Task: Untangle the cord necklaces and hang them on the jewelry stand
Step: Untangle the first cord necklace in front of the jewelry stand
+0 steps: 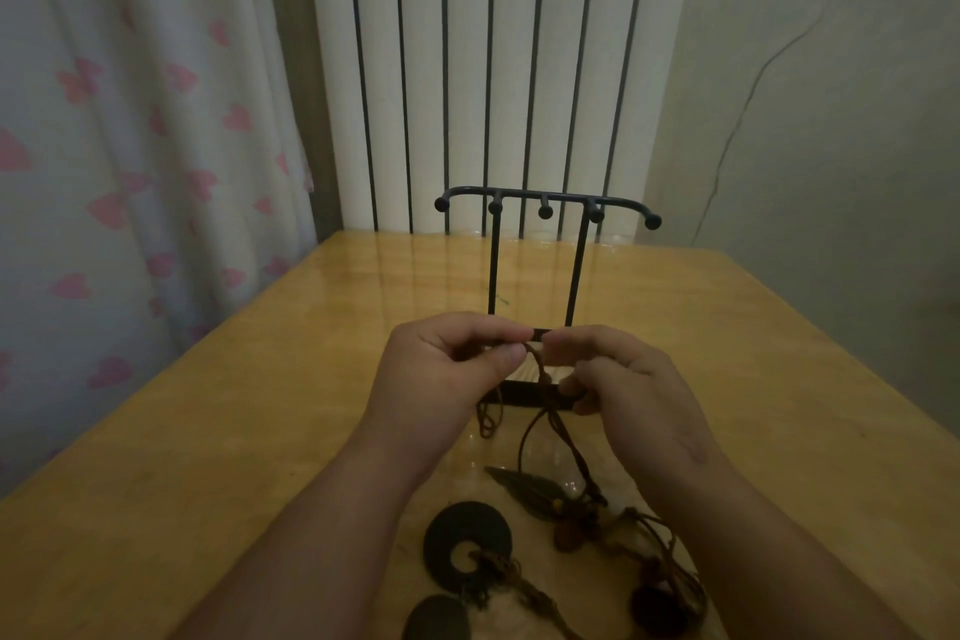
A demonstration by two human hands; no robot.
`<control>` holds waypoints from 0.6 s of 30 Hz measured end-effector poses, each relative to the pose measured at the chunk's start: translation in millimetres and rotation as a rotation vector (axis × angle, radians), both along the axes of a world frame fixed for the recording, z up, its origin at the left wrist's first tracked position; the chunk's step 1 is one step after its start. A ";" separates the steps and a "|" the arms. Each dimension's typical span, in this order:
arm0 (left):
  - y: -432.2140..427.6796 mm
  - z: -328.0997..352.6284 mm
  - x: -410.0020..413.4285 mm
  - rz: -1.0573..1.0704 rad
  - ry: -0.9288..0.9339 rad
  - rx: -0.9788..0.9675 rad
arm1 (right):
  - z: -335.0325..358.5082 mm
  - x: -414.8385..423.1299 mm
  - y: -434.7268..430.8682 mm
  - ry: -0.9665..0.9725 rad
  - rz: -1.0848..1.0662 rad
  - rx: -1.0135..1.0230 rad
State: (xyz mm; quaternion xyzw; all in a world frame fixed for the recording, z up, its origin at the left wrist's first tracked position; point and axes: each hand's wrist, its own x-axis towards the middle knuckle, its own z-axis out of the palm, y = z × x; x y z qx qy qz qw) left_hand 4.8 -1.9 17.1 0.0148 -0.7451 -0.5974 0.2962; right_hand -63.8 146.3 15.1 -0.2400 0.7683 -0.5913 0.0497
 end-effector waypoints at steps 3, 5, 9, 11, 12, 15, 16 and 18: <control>-2.0 -2.8 -2.2 0.054 -0.018 -0.007 | 4.1 0.2 -0.7 -0.109 0.037 -0.058; -3.0 -3.8 -3.3 0.076 -0.028 -0.011 | 5.1 0.7 0.3 -0.122 0.101 -0.044; -3.4 -5.5 -4.9 0.090 -0.052 0.012 | 2.7 5.2 2.3 -0.075 0.154 0.027; -2.5 -6.2 -6.4 0.072 -0.069 0.061 | 2.7 5.5 2.1 -0.038 0.121 0.059; -1.4 -6.1 -6.4 0.064 -0.073 0.075 | 3.1 5.4 2.3 -0.032 0.112 0.070; 0.1 -6.2 -5.9 0.104 -0.072 -0.009 | 3.1 3.5 3.5 -0.035 0.085 0.079; 0.0 -5.8 -5.6 0.125 -0.066 -0.051 | 3.6 3.4 3.8 -0.039 0.073 0.082; -1.1 -5.0 -4.7 0.151 -0.056 -0.090 | 4.6 3.4 3.5 -0.053 0.063 0.085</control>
